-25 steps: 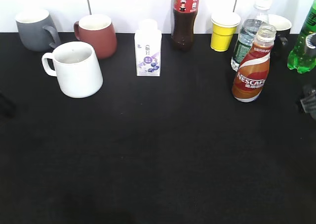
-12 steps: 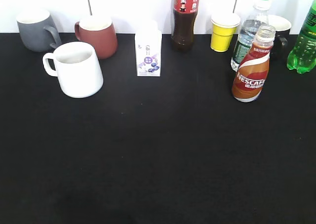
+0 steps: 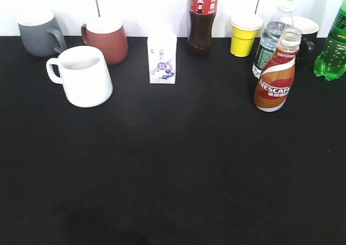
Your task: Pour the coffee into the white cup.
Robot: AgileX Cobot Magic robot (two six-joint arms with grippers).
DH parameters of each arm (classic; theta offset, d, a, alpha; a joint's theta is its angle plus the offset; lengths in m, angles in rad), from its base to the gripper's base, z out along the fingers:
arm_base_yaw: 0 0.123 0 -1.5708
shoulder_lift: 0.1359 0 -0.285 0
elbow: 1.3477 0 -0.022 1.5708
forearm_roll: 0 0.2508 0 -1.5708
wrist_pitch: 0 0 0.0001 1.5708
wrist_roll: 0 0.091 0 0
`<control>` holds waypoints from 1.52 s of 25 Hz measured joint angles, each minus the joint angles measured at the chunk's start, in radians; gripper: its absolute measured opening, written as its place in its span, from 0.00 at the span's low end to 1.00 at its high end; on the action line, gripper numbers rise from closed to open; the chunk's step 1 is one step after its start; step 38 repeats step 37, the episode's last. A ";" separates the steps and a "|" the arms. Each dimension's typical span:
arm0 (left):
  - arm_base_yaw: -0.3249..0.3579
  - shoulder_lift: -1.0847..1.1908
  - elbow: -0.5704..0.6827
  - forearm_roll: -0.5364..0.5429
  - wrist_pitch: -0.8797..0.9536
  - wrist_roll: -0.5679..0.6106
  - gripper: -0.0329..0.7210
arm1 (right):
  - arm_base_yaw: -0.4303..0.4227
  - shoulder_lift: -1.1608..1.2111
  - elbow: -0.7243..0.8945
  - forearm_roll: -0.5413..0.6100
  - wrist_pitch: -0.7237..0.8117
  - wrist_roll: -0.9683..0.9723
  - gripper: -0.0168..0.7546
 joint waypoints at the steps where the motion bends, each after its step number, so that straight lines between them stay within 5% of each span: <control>1: 0.000 0.000 0.000 0.000 -0.002 0.000 0.46 | 0.000 0.000 0.000 0.004 0.000 -0.001 0.75; 13: 0.008 0.000 0.000 0.000 -0.004 0.000 0.46 | -0.020 0.000 0.000 0.017 -0.001 -0.004 0.75; 20: 0.298 0.000 0.000 0.000 -0.004 0.000 0.46 | -0.308 0.000 0.000 0.017 -0.003 -0.004 0.75; 24: 0.304 0.000 0.000 0.000 -0.004 0.000 0.46 | -0.404 0.000 0.000 0.017 -0.003 -0.004 0.75; 38: 0.304 0.000 0.000 0.000 -0.004 0.000 0.46 | -0.406 0.000 0.000 0.018 -0.004 -0.004 0.75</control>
